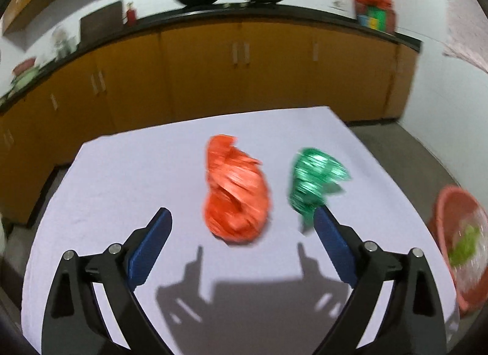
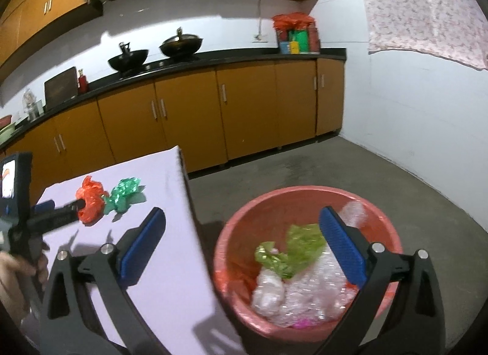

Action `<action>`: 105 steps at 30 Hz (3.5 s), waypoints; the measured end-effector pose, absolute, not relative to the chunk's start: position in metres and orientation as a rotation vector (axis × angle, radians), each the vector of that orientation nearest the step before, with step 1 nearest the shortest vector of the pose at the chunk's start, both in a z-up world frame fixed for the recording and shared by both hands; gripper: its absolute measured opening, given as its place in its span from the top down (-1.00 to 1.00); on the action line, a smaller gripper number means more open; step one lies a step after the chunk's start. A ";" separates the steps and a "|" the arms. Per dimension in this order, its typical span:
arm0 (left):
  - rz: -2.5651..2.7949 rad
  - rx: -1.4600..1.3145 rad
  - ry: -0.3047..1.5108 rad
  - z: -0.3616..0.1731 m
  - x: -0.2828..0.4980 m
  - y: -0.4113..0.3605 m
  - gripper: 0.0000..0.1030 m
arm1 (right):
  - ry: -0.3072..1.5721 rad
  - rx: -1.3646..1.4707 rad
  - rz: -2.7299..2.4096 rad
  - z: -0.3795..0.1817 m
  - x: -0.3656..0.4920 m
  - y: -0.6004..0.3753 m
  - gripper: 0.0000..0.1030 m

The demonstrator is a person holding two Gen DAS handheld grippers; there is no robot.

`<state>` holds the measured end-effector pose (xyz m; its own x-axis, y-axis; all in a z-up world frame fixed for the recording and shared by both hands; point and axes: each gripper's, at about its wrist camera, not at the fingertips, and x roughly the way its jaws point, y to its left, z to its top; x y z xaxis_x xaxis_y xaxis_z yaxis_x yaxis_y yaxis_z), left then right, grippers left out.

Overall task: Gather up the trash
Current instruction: 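Move both tools back to the table and grasp the red bag with the left tool, then grasp the shiny green bag with the right tool while the left holds the red bag, then carry the red bag with the left tool while the right carries the green bag over the basket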

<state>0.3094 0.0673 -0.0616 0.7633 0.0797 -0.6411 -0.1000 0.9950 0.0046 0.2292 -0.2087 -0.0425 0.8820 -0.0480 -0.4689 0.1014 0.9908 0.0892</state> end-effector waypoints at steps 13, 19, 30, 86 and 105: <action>0.089 -0.092 0.779 -0.086 0.358 0.097 -0.70 | 0.534 0.087 0.037 -0.056 0.285 -0.140 -0.91; 0.043 -0.117 0.812 -0.098 0.366 0.104 -0.29 | 0.552 0.042 0.063 -0.062 0.294 -0.117 -0.91; 0.090 -0.131 0.775 -0.095 0.346 0.157 0.15 | 0.597 0.058 0.126 -0.074 0.314 -0.088 -0.91; 0.233 -0.207 0.825 -0.118 0.311 0.285 0.02 | 0.802 0.098 0.177 -0.124 0.347 -0.023 0.26; 0.072 -0.205 0.746 -0.077 0.245 0.201 0.17 | 0.627 0.156 0.029 -0.055 0.233 -0.121 0.26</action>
